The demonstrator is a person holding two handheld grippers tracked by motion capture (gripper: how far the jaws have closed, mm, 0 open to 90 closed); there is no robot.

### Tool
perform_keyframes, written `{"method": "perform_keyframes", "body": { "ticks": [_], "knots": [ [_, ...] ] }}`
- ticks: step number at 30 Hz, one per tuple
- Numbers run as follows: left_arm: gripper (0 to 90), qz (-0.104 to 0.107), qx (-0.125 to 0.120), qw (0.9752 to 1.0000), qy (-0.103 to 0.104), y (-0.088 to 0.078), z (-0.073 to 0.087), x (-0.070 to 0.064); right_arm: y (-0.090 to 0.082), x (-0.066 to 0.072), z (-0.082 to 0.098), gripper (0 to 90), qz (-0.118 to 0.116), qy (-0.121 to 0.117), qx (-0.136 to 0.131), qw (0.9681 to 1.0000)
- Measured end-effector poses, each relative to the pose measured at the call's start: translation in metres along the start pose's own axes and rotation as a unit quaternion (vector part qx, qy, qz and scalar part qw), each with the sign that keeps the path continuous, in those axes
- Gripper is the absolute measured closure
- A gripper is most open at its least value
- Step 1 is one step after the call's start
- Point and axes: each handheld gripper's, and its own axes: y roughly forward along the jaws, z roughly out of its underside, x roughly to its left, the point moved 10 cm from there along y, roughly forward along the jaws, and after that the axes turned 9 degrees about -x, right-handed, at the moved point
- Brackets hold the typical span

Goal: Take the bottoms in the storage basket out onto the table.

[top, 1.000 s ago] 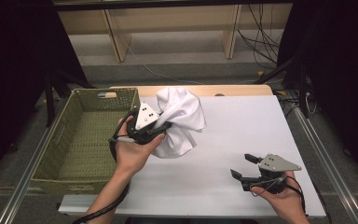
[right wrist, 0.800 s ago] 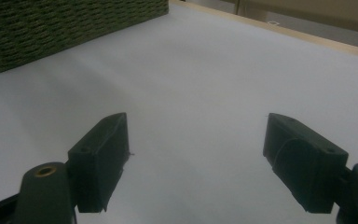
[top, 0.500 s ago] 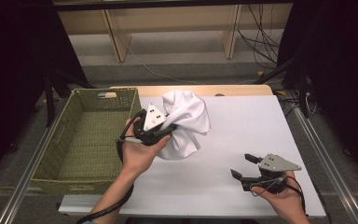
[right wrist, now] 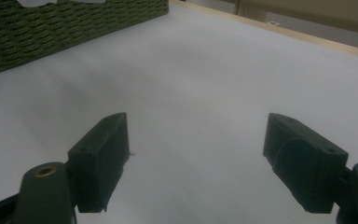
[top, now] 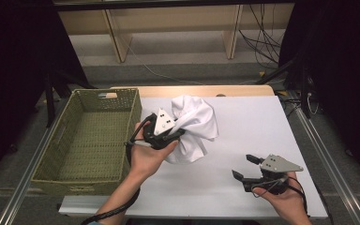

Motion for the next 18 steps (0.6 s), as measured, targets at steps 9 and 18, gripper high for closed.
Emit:
{"method": "perform_keyframes", "body": {
  "ticks": [9,18],
  "knots": [
    [66.1,0.012,0.01,0.9999,-0.001,0.009,0.01,-0.009,0.0,0.0,0.0,23.4,-0.001,0.0,-0.002,1.0],
    [65.9,0.023,0.019,0.9995,0.001,0.017,0.017,-0.018,0.0,0.001,-0.001,23.4,-0.001,0.0,-0.003,1.0]
  ]
}}
